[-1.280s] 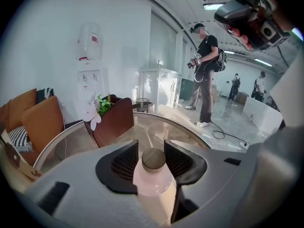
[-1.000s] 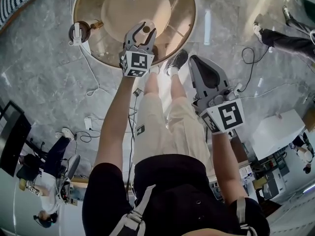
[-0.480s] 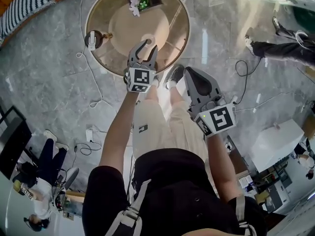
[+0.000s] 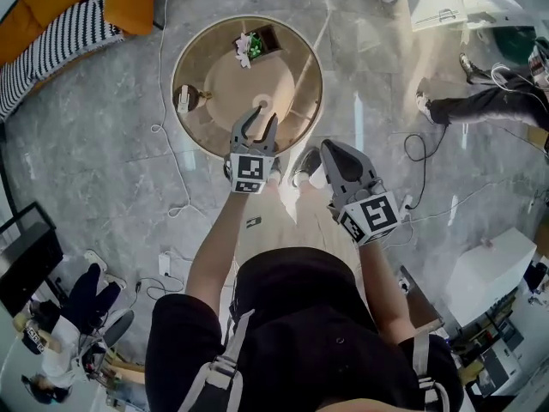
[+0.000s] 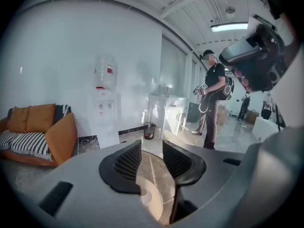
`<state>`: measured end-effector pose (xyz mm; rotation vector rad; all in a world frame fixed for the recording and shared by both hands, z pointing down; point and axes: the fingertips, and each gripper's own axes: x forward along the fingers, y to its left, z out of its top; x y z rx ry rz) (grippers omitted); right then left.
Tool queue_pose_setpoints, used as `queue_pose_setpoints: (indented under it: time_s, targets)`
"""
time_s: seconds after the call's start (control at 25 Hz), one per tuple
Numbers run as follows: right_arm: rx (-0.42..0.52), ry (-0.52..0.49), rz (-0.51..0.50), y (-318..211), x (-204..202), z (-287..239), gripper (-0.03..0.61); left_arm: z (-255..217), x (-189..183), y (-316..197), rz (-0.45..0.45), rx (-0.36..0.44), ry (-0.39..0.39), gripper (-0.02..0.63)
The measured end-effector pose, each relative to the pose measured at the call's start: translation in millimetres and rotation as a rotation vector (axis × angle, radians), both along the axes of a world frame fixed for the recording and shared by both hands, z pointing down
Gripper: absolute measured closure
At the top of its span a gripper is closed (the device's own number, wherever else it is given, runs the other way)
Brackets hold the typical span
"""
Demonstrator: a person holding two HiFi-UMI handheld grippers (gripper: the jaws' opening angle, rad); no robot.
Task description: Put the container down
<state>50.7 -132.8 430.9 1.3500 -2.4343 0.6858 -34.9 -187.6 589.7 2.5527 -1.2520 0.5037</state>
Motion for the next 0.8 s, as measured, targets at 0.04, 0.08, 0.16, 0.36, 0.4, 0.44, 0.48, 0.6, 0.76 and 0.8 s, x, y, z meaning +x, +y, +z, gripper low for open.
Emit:
queue_pose_setpoints:
  time_s: [0.04, 0.08, 0.16, 0.36, 0.4, 0.44, 0.48, 0.6, 0.76, 0.8]
  targets:
    - [0.009, -0.004, 0.000, 0.9, 0.2, -5.5, 0.574, -11.7, -0.9, 0.4, -0.004, 0.012, 0.006, 0.471]
    - [0.017, -0.004, -0.003, 1.3, 0.5, -10.1, 0.574, -22.1, -1.9, 0.5, -0.010, 0.021, 0.010, 0.476]
    - [0.031, -0.007, -0.007, 1.3, 1.7, -18.4, 0.574, -40.4, -3.8, 1.4, -0.026, 0.027, 0.019, 0.482]
    - [0.076, -0.044, -0.016, 1.6, -3.9, -45.6, 0.574, -90.3, -14.3, 4.2, -0.055, 0.069, 0.038, 0.522]
    - [0.085, -0.049, -0.021, 1.5, -5.2, -50.8, 0.574, -99.1, -16.1, 4.5, -0.060, 0.075, 0.040, 0.529]
    - [0.093, -0.052, -0.027, 1.5, -6.3, -55.5, 0.574, -106.7, -17.8, 4.8, -0.066, 0.075, 0.042, 0.532]
    - [0.101, -0.053, -0.034, 1.0, -7.3, -59.8, 0.574, -112.9, -19.3, 4.5, -0.070, 0.068, 0.044, 0.535]
    - [0.124, -0.049, -0.048, -2.4, -9.8, -70.0, 0.574, -129.9, -23.6, 1.8, -0.077, 0.042, 0.071, 0.540]
    - [0.157, -0.040, -0.046, -5.5, -10.2, -82.1, 0.574, -154.6, -29.6, 1.5, -0.086, 0.075, 0.108, 0.560]
    - [0.166, -0.037, -0.045, -6.5, -9.0, -85.6, 0.574, -161.0, -31.0, 2.4, -0.092, 0.088, 0.119, 0.563]
